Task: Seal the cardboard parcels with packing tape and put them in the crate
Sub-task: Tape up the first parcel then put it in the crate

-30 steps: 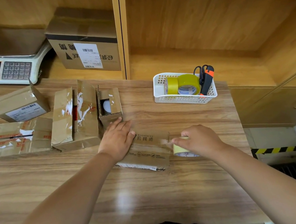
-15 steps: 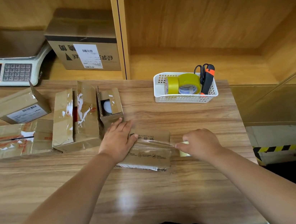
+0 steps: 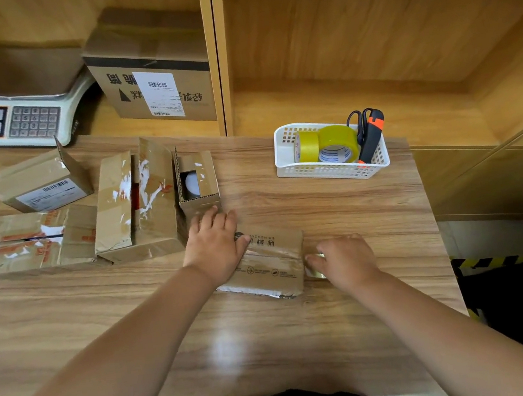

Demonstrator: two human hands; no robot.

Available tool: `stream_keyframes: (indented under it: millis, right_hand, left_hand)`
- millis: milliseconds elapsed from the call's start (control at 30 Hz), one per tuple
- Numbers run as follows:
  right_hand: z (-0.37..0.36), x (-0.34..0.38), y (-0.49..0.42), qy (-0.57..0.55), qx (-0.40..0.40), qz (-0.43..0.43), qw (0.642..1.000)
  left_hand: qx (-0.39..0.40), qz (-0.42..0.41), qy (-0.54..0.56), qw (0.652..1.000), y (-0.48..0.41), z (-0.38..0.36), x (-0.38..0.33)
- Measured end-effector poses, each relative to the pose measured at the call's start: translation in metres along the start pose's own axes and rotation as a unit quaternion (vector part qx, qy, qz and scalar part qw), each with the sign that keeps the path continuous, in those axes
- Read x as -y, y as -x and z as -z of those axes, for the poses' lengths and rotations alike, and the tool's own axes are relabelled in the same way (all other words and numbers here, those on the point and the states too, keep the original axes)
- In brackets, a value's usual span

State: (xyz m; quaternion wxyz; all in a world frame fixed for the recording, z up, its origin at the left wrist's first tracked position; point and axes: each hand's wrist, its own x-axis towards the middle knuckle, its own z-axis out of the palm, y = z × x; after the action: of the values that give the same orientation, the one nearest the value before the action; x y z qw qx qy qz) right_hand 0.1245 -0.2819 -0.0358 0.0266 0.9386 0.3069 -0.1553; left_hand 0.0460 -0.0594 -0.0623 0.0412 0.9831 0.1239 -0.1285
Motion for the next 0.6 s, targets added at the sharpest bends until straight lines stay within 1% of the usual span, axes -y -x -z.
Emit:
stream_keyframes:
  millis: [100,200,333,367,433,500,533,600]
  right_hand:
    - [0.001,0.001,0.001,-0.005,0.006,-0.001,1.0]
    - [0.001,0.001,0.001,-0.005,0.004,-0.003,1.0]
    - [-0.005,-0.003,0.0,-0.016,0.009,-0.016,1.0]
    - [-0.007,-0.004,-0.001,-0.018,0.01,-0.021,1.0]
    - [-0.011,-0.006,-0.002,-0.014,0.014,-0.021,1.0]
    - [-0.012,-0.006,-0.003,-0.016,0.023,-0.018,0.999]
    - [-0.013,-0.006,-0.003,-0.021,0.028,-0.017,0.999]
    - [-0.013,-0.006,-0.002,-0.032,0.038,-0.012,0.999]
  left_hand:
    - [-0.005,-0.012,-0.027,1.0,0.003,0.001,-0.017]
    - [-0.015,-0.035,-0.023,0.999,0.003,-0.002,-0.035]
    - [-0.025,-0.046,0.0,0.999,0.004,-0.001,-0.035]
    - [-0.017,-0.068,0.011,0.997,0.006,0.002,-0.038]
    - [0.011,-0.14,0.027,0.99,0.011,0.007,-0.051]
    - [0.038,-0.206,0.008,0.978,0.014,0.008,-0.066]
    - [0.043,-0.225,-0.014,0.973,0.013,0.007,-0.071]
    - [0.051,-0.23,-0.053,0.97,0.011,0.006,-0.076]
